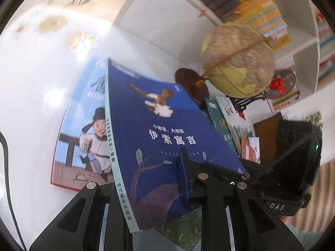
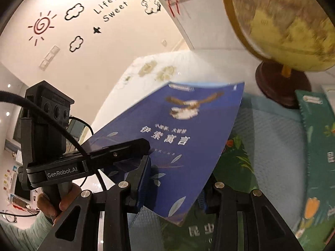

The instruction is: Organize books

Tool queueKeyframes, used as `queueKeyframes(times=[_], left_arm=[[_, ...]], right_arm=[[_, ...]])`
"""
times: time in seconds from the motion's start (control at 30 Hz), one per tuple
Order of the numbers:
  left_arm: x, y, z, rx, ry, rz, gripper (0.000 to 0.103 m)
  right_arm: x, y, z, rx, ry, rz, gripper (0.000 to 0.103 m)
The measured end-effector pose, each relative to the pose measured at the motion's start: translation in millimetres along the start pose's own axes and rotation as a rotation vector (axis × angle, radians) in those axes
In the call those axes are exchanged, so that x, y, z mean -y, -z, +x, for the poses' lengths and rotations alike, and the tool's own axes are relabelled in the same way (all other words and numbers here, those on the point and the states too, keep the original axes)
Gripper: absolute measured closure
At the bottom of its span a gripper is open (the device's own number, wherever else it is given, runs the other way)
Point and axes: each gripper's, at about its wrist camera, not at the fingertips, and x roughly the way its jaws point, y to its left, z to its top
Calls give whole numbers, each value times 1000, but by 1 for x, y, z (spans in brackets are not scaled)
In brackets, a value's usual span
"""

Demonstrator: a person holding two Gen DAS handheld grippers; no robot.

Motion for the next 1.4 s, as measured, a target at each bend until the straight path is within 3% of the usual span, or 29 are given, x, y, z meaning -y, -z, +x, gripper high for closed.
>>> queueKeyframes(times=[0.07,0.3,0.37,0.5,0.63,0.8,0.93,1.23,1.4], left_arm=[[-15,2,3,-17,0,-57,77],[-46,14,0,-54,-149,-134,65],[-55,22,-9,-23,-215,-183,65],[-54,39,-26,43,-482,-158,67],[-34,43,-26,54,-553,-82,67],[1,43,-31,94,-556,-10,67],[57,48,-27,86,-519,85,67],[188,91,3,15,-407,271,67],[229,113,25,-45,-386,358,67]], right_arm=[[0,4,8,-16,-11,10,64],[9,8,43,-80,9,34,64],[11,9,47,-84,9,41,64],[12,7,48,-79,6,33,64],[17,9,45,-66,-13,59,64],[10,16,38,-74,36,23,64],[23,31,2,-51,68,38,64],[88,136,-122,32,229,242,59],[122,197,-165,65,288,399,56]])
